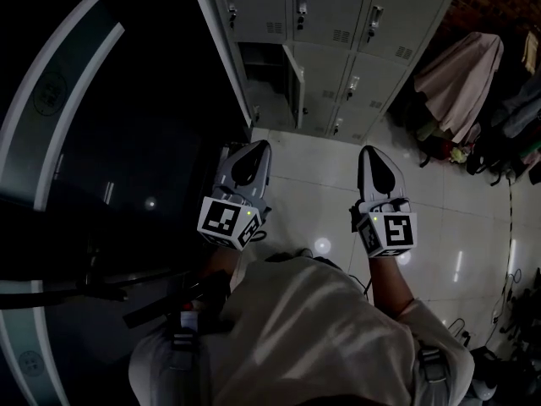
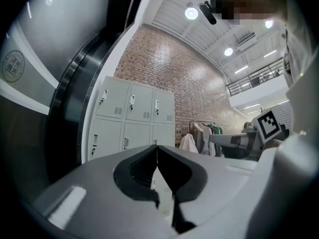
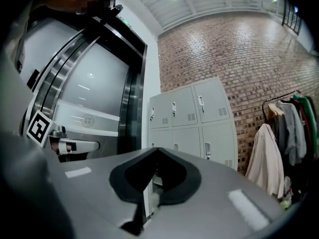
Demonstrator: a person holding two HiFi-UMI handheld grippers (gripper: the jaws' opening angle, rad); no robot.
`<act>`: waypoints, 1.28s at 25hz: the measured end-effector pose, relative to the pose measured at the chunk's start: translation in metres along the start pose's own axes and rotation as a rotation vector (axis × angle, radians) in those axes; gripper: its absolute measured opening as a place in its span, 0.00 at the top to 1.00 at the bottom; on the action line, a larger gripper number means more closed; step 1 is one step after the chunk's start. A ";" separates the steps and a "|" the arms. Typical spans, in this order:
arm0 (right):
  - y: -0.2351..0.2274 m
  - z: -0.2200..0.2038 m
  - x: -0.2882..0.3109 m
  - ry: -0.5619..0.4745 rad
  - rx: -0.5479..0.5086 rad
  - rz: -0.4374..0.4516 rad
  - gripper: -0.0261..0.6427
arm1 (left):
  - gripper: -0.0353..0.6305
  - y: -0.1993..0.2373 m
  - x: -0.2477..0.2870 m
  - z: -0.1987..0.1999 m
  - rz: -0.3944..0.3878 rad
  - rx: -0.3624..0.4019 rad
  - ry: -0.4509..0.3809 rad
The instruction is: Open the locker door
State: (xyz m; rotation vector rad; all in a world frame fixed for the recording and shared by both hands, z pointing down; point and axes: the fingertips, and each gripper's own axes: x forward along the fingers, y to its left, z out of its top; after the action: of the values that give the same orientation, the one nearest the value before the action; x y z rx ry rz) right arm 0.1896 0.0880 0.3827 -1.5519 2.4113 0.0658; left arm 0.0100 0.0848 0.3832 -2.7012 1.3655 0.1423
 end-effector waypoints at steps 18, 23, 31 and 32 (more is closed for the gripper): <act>0.039 0.044 -0.038 -0.016 -0.012 -0.054 0.96 | 0.93 -0.037 -0.035 0.038 -0.079 -0.001 0.018; 0.039 0.044 -0.048 0.002 -0.024 -0.077 0.96 | 0.93 -0.048 -0.035 0.042 -0.117 -0.002 0.015; 0.033 0.041 -0.049 0.008 0.011 -0.111 0.96 | 0.93 -0.049 -0.027 0.029 -0.138 -0.016 0.032; 0.033 0.040 -0.048 0.009 0.010 -0.113 0.96 | 0.93 -0.046 -0.027 0.027 -0.132 -0.017 0.034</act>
State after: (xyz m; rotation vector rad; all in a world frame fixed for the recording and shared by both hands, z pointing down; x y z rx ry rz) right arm 0.1866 0.1519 0.3527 -1.6836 2.3217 0.0246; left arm 0.0305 0.1373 0.3628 -2.8094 1.1952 0.0980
